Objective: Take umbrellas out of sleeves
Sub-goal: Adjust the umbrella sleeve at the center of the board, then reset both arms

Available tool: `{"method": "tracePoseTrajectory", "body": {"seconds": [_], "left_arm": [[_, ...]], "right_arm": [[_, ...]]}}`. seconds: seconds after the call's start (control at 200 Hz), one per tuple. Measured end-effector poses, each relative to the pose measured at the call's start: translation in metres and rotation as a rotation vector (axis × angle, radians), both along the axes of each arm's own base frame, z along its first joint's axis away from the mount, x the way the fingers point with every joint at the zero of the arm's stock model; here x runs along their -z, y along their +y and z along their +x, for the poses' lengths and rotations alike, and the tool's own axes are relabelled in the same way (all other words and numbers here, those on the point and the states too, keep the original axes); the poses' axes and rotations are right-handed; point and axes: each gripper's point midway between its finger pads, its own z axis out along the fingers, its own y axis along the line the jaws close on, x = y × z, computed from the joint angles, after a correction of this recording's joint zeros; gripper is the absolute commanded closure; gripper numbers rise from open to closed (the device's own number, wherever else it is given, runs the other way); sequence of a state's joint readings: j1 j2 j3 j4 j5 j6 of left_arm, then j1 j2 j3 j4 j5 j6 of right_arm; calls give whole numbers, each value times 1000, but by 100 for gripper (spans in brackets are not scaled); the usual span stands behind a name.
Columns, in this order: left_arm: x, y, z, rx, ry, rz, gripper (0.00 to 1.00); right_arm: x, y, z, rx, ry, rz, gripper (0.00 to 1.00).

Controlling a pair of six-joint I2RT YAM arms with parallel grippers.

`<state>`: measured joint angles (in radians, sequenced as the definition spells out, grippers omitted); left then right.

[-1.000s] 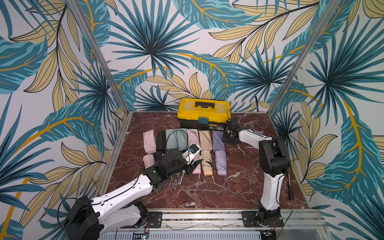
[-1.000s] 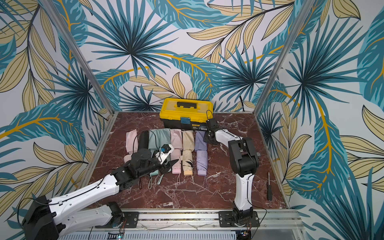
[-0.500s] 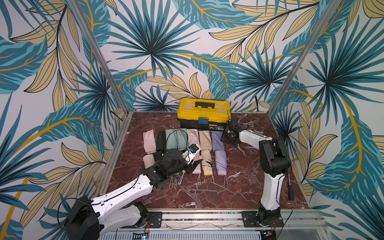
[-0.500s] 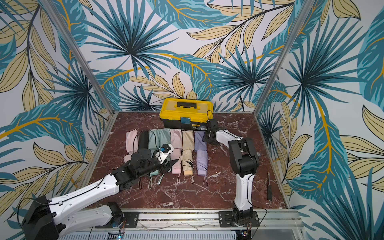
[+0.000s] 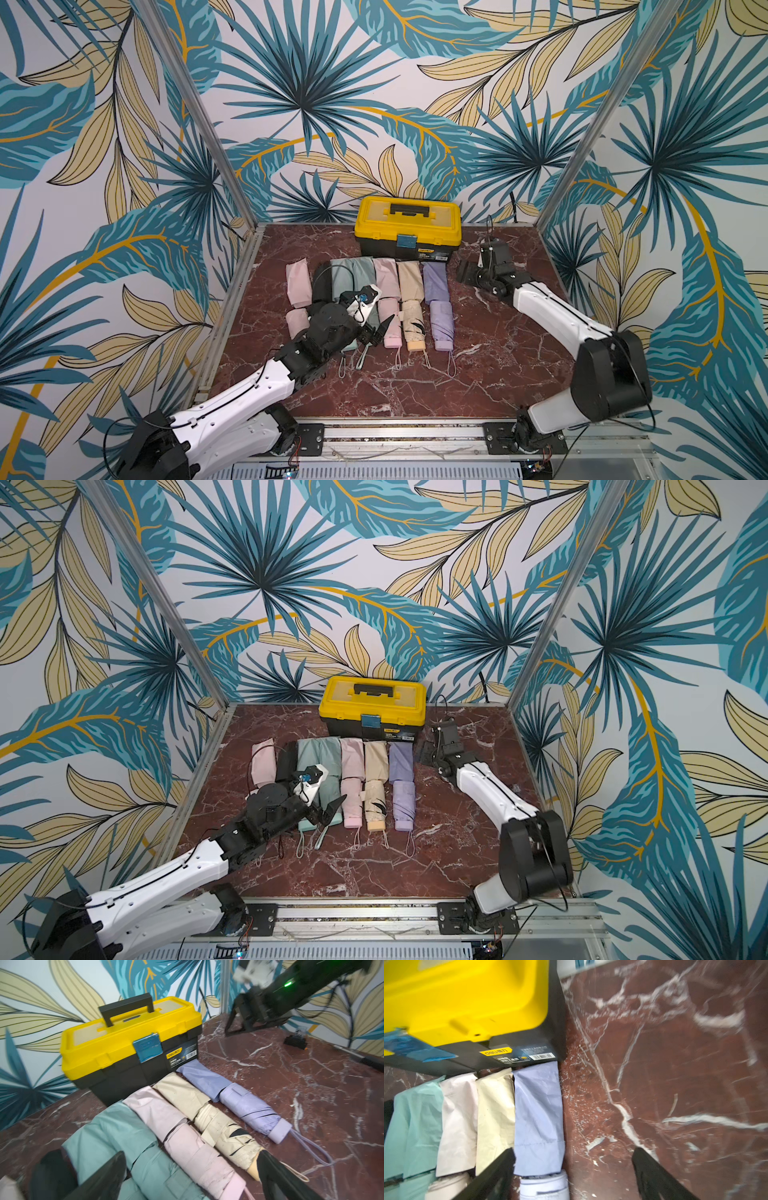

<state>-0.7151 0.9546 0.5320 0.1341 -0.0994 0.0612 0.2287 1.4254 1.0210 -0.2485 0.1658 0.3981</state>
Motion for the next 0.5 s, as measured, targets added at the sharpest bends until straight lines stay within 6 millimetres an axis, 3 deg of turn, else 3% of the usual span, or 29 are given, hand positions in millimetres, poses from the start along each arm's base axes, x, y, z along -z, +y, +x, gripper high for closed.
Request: {"method": "tracePoseTrajectory", "body": {"seconds": [0.205, 0.381, 0.501], "left_arm": [[-1, 73, 22, -278, -88, -35, 0], [-6, 118, 30, -459, -158, -30, 0], [0, 137, 34, -525, -171, 6, 0]], "right_arm": [[-31, -40, -49, 113, -185, -92, 0], [-35, -72, -80, 213, -319, -201, 0], [-23, -88, -95, 227, -371, -332, 0]]}}
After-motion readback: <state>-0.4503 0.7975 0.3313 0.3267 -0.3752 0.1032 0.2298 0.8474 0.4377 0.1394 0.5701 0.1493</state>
